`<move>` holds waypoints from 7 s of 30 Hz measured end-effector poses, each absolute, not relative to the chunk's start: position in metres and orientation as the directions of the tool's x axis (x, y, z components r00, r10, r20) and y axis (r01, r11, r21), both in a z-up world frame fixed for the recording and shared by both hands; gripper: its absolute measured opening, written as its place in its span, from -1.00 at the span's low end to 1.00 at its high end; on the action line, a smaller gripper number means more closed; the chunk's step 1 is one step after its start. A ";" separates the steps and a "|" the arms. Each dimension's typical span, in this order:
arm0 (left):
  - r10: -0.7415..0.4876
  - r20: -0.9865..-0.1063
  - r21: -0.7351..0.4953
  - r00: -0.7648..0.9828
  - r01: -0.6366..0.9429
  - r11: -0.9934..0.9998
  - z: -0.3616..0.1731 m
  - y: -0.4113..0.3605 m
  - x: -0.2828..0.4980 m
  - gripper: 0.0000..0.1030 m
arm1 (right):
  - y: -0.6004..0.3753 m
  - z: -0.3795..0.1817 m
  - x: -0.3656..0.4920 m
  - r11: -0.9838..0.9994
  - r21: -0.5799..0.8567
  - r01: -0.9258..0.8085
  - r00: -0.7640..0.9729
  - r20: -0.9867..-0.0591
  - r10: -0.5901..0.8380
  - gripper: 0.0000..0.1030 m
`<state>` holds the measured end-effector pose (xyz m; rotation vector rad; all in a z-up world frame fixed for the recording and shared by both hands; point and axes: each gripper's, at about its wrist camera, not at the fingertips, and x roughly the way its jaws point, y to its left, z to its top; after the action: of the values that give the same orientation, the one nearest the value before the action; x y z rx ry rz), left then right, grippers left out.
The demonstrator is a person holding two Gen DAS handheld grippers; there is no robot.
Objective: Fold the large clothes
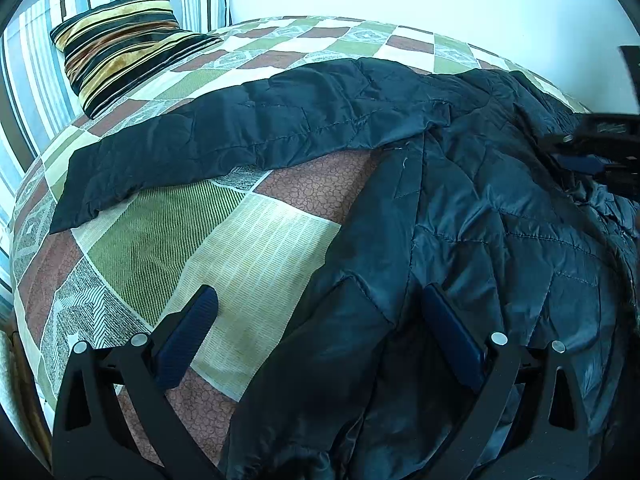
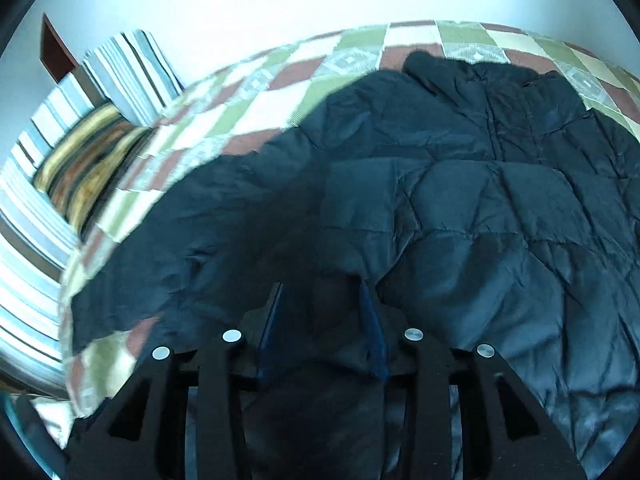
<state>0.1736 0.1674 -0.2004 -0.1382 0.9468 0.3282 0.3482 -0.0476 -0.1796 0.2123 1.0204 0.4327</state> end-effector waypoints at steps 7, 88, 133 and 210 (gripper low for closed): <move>0.215 -0.815 0.026 0.538 -0.337 0.941 -0.201 0.168 0.174 0.96 | -0.144 -0.136 0.310 0.923 0.358 -0.139 0.601 -0.710 0.366 -0.25; 0.014 -0.725 -0.494 0.689 -0.533 0.687 -0.195 0.450 0.146 0.28 | -0.309 -0.224 0.297 0.928 -0.012 0.372 0.582 -0.776 -0.243 0.75; -0.534 -0.695 -0.415 0.481 0.338 0.845 -0.132 -0.102 0.335 -0.87 | -0.324 -0.227 0.293 0.923 0.100 0.372 0.595 -0.789 -0.154 0.75; -0.103 -0.749 -0.069 0.654 0.077 0.995 -0.144 0.061 0.353 0.06 | -0.239 -0.144 0.323 0.982 0.089 0.167 0.646 -0.762 -0.041 -0.07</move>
<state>0.3534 0.0605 -0.1438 -0.0322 0.8518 -0.1025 0.3227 -0.2388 -0.1437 0.1568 0.8616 -0.1188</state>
